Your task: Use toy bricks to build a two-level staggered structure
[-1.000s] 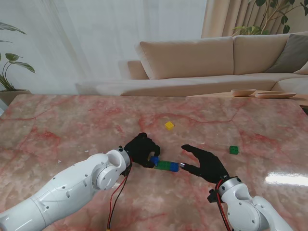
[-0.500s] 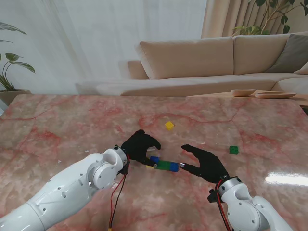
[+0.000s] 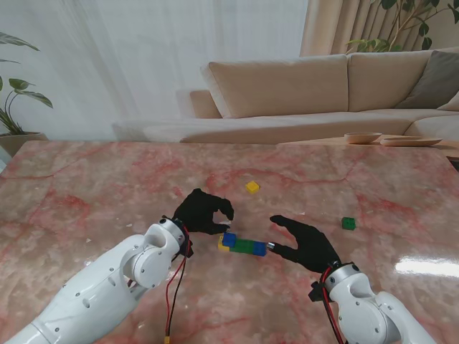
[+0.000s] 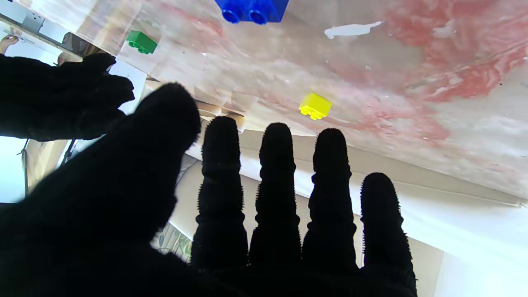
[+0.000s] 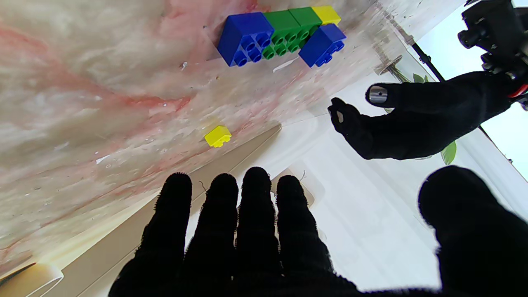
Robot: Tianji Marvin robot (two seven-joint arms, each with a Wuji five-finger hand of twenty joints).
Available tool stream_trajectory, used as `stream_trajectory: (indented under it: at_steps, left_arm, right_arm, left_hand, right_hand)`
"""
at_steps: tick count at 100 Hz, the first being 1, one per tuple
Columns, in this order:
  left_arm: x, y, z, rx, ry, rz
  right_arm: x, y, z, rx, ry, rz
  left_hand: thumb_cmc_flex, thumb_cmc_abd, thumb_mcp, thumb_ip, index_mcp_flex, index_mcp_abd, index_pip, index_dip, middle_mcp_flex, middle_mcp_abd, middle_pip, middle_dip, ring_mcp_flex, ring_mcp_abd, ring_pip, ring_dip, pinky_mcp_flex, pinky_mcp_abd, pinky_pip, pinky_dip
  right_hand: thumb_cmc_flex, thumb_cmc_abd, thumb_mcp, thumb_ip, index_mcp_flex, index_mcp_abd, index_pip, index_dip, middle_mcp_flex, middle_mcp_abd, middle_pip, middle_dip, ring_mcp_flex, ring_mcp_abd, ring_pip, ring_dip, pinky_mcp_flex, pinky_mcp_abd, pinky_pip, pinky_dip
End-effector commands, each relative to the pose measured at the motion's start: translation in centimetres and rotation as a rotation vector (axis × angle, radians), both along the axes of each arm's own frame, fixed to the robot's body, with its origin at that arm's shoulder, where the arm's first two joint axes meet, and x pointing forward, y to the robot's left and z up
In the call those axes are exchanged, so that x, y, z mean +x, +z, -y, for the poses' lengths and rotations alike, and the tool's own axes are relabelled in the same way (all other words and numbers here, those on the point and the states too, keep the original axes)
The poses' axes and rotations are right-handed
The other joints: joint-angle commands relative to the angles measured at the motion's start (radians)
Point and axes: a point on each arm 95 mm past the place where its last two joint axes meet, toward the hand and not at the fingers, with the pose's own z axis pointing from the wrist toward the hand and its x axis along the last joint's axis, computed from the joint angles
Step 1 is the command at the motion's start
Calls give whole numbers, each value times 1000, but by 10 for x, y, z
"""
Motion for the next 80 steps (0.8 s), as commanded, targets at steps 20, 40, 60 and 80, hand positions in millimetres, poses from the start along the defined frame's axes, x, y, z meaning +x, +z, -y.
stream_trajectory:
  at_steps: [20, 40, 60, 80]
  left_arm:
    - [0, -16, 3, -29, -5, 21]
    - [3, -25, 8, -17, -12, 45]
    - [4, -30, 12, 4, -31, 52]
    - [6, -33, 13, 46, -54, 58]
  right_arm:
    - [-3, -4, -2, -3, 5, -21]
    - [-2, -3, -2, -4, 6, -20]
    - [-3, -3, -2, -4, 6, -24]
    - [-3, -3, -1, -4, 6, -25]
  left_hand:
    - [58, -94, -27, -59, 177, -110, 107, -118, 216, -49, 7, 188, 173, 15, 148, 109, 76, 49, 184, 20]
    - [61, -118, -19, -64, 240, -127, 129, -156, 301, -64, -19, 207, 226, 12, 206, 141, 109, 53, 235, 32]
    - [64, -120, -15, -64, 252, -135, 137, -163, 315, -68, -26, 213, 231, 12, 214, 146, 105, 52, 237, 33]
    - [62, -112, -16, -64, 256, -139, 141, -170, 326, -71, -36, 218, 233, 4, 214, 147, 101, 49, 232, 31]
  right_hand:
    - [18, -6, 10, 13, 7, -14, 1, -11, 1, -14, 8, 15, 2, 1, 3, -7, -2, -15, 9, -7]
    - [17, -5, 9, 13, 8, -15, 1, -11, 2, -14, 8, 15, 2, 2, 3, -7, -2, -17, 9, -7]
    - [17, -5, 9, 13, 8, -15, 1, -11, 2, -15, 8, 15, 2, 2, 3, -6, -2, -16, 9, -7]
    - [17, -5, 10, 13, 7, -13, 0, -11, 0, -14, 8, 15, 0, 3, 2, -7, -2, -17, 9, -6]
